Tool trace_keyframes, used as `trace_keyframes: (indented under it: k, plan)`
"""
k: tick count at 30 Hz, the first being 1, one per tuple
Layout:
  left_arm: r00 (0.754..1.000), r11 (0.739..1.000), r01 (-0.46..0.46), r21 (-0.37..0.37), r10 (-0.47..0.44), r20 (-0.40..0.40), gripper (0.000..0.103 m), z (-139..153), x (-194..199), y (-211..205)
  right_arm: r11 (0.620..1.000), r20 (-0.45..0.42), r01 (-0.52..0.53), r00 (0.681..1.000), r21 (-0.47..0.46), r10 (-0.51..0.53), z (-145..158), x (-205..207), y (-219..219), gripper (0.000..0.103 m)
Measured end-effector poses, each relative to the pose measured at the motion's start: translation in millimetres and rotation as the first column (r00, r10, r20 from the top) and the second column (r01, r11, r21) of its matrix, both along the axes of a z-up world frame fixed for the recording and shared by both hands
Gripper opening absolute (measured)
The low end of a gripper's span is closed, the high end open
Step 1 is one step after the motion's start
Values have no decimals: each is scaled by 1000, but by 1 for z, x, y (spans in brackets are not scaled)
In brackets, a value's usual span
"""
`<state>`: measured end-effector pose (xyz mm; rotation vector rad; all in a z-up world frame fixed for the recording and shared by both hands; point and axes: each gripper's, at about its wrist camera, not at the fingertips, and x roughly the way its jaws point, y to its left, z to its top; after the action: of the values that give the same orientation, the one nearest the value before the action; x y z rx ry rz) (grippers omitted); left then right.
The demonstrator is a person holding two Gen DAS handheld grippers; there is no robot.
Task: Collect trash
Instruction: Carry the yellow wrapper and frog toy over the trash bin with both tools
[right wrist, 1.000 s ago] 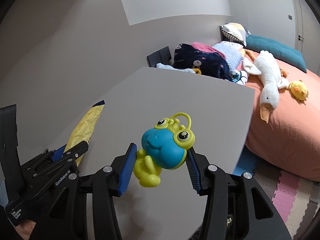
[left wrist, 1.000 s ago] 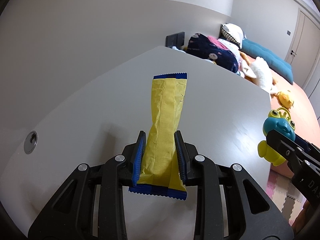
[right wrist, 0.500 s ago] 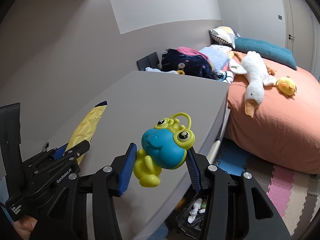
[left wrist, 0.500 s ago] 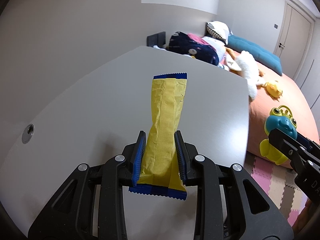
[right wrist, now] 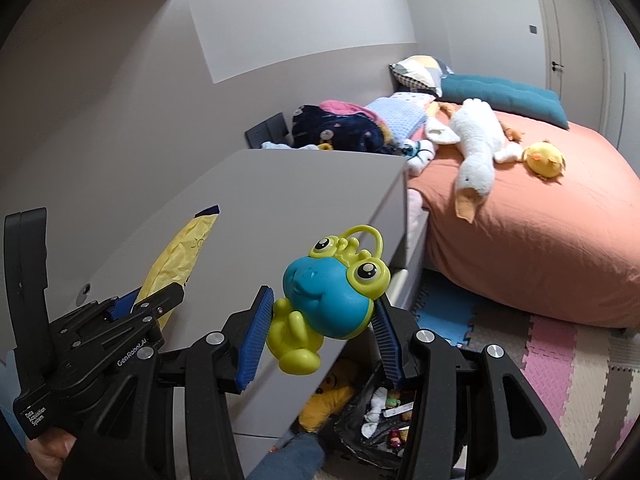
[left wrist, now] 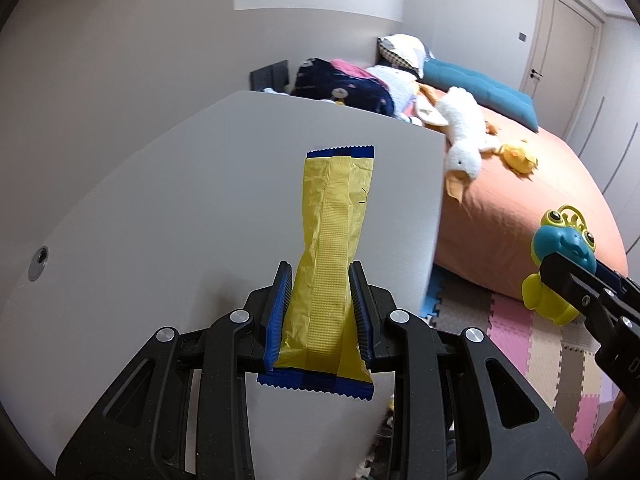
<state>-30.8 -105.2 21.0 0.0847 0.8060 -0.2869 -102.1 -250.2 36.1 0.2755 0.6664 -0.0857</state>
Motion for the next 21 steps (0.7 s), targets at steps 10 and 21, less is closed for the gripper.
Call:
trace_keyframes:
  k: [10,21]
  plan:
    - [996,996,88,4,-88,-2,29,-1,-15,-38,997,7,76,997,-6,-76,1,-32,-34,50]
    - [986,986,168,9,-168,4,29,1,-33,-70,988,14,152,988,-8,-152,1,-60,-66,50]
